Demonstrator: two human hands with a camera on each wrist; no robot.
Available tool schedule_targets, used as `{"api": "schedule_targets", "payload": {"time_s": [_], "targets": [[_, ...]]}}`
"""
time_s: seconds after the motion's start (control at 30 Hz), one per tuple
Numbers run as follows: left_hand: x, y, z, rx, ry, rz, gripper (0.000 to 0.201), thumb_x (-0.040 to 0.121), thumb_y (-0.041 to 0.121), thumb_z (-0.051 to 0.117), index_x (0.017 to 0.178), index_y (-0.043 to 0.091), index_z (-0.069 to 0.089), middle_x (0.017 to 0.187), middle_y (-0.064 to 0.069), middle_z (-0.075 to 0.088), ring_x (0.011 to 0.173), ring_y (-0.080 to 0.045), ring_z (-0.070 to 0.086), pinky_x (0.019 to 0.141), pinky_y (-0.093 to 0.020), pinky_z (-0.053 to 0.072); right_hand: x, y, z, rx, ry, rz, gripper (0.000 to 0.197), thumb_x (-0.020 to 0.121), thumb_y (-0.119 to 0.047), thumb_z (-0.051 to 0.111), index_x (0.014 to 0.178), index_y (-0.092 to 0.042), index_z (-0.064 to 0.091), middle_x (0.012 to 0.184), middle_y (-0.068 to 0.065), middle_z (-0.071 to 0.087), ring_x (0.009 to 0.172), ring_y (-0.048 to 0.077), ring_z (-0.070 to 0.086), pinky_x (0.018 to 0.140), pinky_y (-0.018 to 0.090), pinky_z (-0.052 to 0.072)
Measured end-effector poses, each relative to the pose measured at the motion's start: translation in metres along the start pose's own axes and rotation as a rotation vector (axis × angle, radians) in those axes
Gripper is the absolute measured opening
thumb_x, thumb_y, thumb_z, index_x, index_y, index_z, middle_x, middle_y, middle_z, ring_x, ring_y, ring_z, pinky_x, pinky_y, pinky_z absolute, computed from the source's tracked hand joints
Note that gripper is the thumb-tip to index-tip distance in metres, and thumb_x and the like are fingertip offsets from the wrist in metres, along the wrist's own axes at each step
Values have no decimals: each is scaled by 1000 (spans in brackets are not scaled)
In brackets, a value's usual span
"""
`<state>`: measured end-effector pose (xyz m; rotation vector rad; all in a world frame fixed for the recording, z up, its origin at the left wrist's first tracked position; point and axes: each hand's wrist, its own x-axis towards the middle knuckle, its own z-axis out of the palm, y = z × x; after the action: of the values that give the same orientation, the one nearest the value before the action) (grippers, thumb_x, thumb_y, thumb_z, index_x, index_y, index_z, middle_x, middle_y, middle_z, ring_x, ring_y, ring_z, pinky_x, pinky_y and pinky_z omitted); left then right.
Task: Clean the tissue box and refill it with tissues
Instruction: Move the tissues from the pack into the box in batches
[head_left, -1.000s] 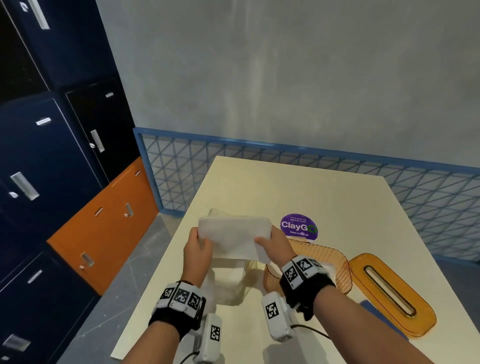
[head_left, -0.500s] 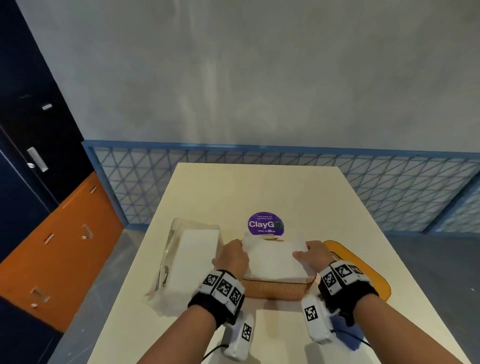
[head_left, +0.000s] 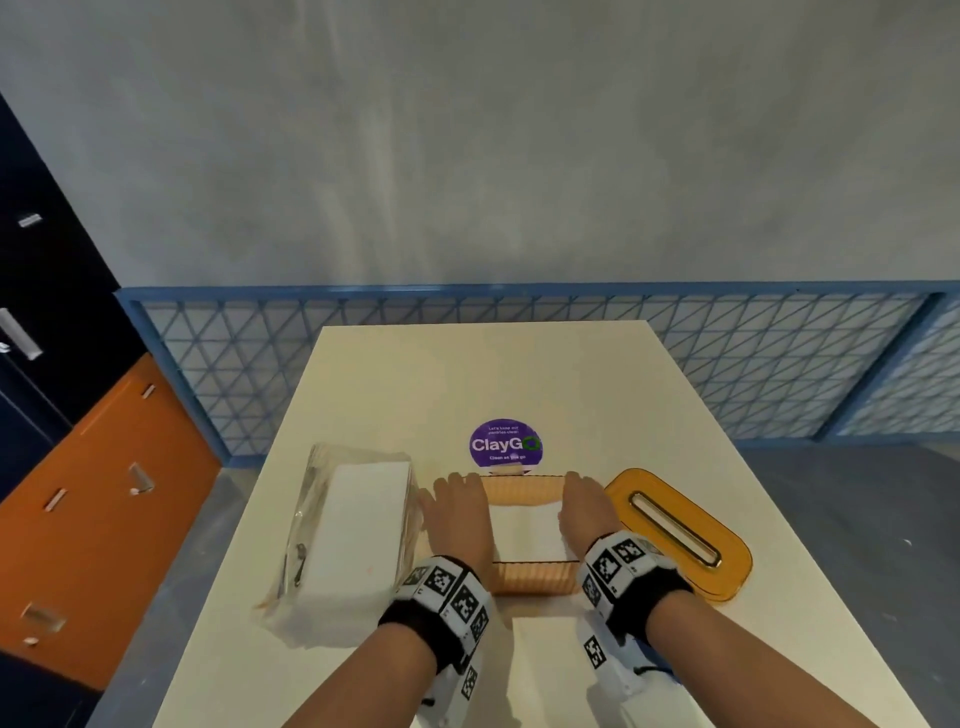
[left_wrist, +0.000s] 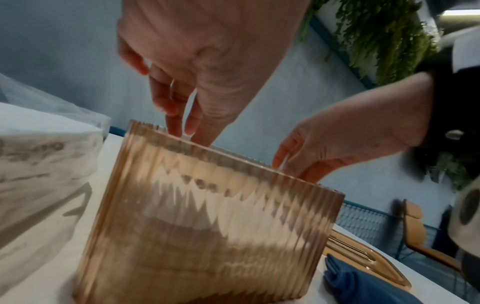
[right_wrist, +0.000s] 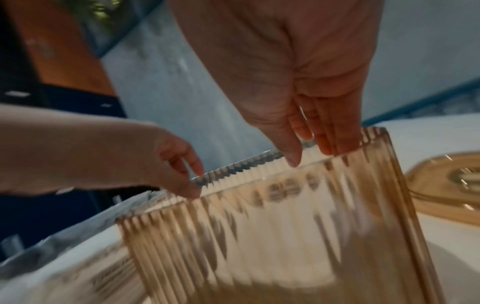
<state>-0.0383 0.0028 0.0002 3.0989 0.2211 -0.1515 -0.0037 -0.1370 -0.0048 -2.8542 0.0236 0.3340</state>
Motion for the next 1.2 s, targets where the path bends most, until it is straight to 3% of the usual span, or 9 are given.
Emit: {"api": "schedule_targets", "payload": {"time_s": [0.1,0.27,0.43,0.53,0.73,0.8,0.97,1.1,1.2], "targets": [[5,6,5,-120,-110,69,32,92,4,46,123,4,50,129,-13,50,122,-27,46,100,-33,41,-3,-4,6,-83,54,-129,35,94,2,39,128,-5,43,132,14,43,121,29,47,96,33,43],[16,9,4,-231,-305,24,31,100,7,36,122,-3,55,130,-18,57,122,-29,54,101,-32,43,5,-4,11,-177,-259,-88,37,90,-14,59,125,-2,53,131,15,54,120,29,54,92,32,46],[24,9,13,-280,-407,-26,30,98,8,41,122,-4,56,129,-17,58,120,-28,56,98,-29,46,6,-3,11,-241,-317,-76,31,90,-18,58,115,0,60,121,13,64,111,26,62,80,25,49],[25,7,13,-397,-326,-50,30,96,8,42,120,-3,57,128,-16,59,119,-28,57,96,-30,46,5,-4,2,-233,-266,-75,29,95,-14,49,118,1,58,125,15,61,115,27,60,88,28,49],[16,-33,-5,-651,217,-99,27,93,6,43,111,3,63,114,-12,63,107,-26,57,84,-32,45,2,8,-33,-84,61,-58,29,95,-12,37,114,-7,58,116,13,61,104,28,60,78,32,47],[15,-53,-1,-640,330,-172,27,93,6,44,111,4,63,115,-11,61,111,-27,53,85,-37,46,3,17,-35,-74,69,-18,31,96,-15,37,122,-10,52,122,12,57,111,28,56,84,34,47],[9,-89,19,-366,55,-428,40,93,32,49,127,9,47,132,-11,43,124,-30,40,95,-42,41,2,26,-25,-64,-106,55,38,96,-11,36,134,-6,38,134,16,48,122,30,50,94,36,45],[7,-96,30,-234,-57,-413,61,86,52,55,130,12,41,138,-8,35,129,-28,34,99,-41,39,-1,25,-16,-68,-135,56,31,95,-5,38,125,-1,44,126,19,56,114,30,57,82,32,46],[5,-96,33,-207,-48,-401,59,87,50,55,130,12,41,137,-8,34,129,-27,34,99,-41,39,0,24,-13,-53,-125,65,33,94,-4,40,127,-1,43,125,19,57,113,30,58,86,33,49]]}}
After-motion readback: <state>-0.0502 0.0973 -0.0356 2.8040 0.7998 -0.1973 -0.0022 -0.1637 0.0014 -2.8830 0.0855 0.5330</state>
